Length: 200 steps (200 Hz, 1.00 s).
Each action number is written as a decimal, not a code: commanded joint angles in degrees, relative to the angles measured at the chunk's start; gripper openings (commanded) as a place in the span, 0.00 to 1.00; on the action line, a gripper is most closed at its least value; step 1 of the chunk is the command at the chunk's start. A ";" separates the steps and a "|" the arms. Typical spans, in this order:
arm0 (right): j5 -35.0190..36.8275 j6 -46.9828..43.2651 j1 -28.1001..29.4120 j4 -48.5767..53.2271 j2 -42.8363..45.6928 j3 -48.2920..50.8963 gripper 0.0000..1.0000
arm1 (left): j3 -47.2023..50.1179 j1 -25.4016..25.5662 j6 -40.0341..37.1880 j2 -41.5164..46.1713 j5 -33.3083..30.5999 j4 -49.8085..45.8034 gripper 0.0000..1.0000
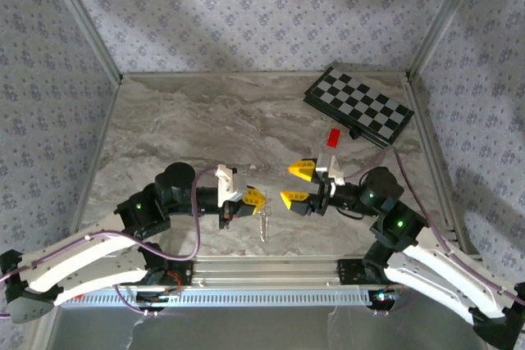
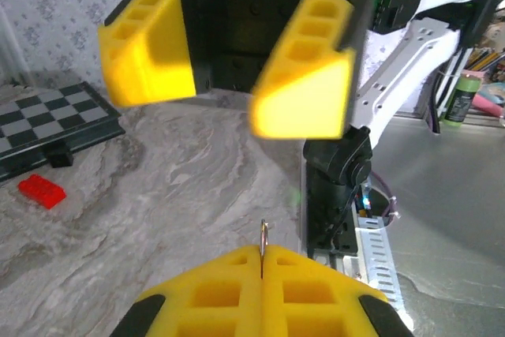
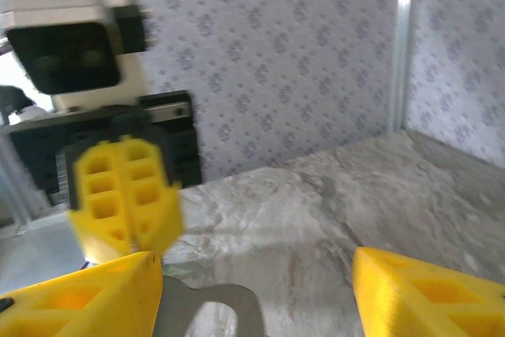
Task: Put the keys on the keyring
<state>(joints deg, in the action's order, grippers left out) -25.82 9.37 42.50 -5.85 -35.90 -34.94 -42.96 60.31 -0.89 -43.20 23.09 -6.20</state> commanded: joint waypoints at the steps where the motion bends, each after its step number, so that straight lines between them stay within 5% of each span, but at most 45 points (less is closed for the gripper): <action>1: -0.84 7.37 -4.74 3.83 -2.96 -2.38 0.67 | 0.68 -0.28 0.44 2.46 -2.69 -0.27 0.00; 30: -0.78 9.80 -8.86 7.29 -8.41 -3.81 0.67 | 2.19 -0.30 1.22 4.72 -4.57 -0.66 0.00; 81: 4.14 11.76 -7.99 9.64 -19.61 -4.79 0.62 | 3.63 0.10 1.61 8.31 -12.48 -3.55 0.00; 120: 8.47 8.64 -0.99 9.90 -30.60 -6.92 0.59 | 3.93 0.85 1.94 11.45 -16.72 -4.88 0.00; 200: 2.88 -6.72 5.48 11.46 -48.18 -16.48 0.51 | 1.93 2.60 3.54 15.19 -21.16 -11.65 0.00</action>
<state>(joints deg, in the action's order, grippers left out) -20.75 9.47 46.11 3.88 -80.14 -47.07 -38.81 62.17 1.19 -29.61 5.06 -14.96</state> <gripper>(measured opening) 0.518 0.052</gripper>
